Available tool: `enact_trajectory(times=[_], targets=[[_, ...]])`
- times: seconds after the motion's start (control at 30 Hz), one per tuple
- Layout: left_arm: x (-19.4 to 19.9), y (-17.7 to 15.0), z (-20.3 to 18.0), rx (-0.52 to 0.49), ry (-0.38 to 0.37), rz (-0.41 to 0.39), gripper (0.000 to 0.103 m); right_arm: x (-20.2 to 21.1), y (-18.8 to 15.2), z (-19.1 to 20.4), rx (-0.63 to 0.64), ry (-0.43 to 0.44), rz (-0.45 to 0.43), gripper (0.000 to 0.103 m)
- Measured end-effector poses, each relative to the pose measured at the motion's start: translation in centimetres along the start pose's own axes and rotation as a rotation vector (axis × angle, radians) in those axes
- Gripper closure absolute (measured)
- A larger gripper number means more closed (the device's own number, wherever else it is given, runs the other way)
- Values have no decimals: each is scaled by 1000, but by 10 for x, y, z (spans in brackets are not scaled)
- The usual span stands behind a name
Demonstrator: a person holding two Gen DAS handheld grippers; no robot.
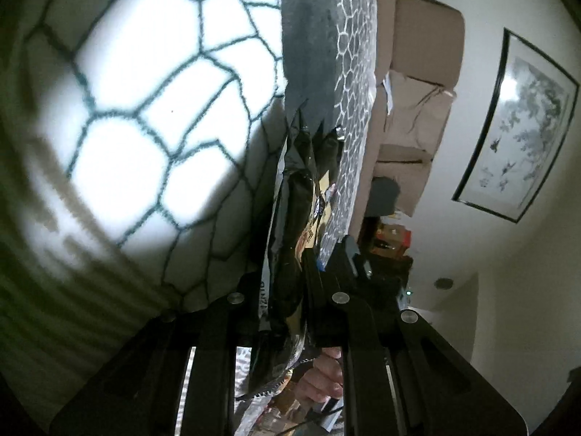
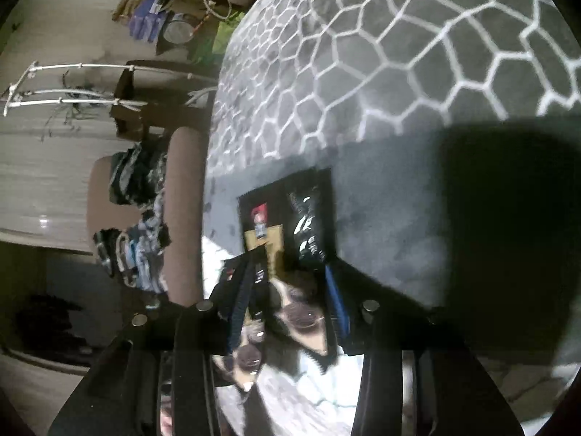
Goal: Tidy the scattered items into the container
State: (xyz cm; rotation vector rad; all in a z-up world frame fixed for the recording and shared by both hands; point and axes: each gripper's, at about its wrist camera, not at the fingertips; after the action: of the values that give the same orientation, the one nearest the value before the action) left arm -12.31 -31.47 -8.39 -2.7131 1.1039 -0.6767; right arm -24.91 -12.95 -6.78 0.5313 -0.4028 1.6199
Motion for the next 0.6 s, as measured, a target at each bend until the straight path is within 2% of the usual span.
enact_trajectory(times=[0.1, 0.2, 0.33, 0.37, 0.4, 0.47, 0.6], targets=[[-2, -3, -1, -10, 23, -5, 88, 3, -8, 1, -15, 50, 5, 61], [-3, -5, -1, -11, 29, 1, 88, 8, -6, -3, -45, 37, 14, 64], [-3, -5, -3, -5, 25, 3, 88, 5, -3, 4, -56, 39, -18, 62], [-4, -5, -4, -2, 23, 2, 88, 5, -3, 8, -42, 29, -20, 72], [-3, -4, -3, 1, 20, 1, 88, 4, -4, 13, -15, 17, -16, 90], [-2, -4, -1, 9, 13, 2, 87, 6, -8, 20, 29, -24, -21, 94], [-1, -3, 0, 11, -4, 5, 87, 16, -11, 23, 21, -34, -46, 96]])
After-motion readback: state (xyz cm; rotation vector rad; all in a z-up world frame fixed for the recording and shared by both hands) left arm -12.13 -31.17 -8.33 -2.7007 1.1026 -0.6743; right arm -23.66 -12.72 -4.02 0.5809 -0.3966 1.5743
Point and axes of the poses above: each gripper's, at about its wrist camera, not at the fingertips, and x roughly against the way its jaws point, z to its left, y to its top
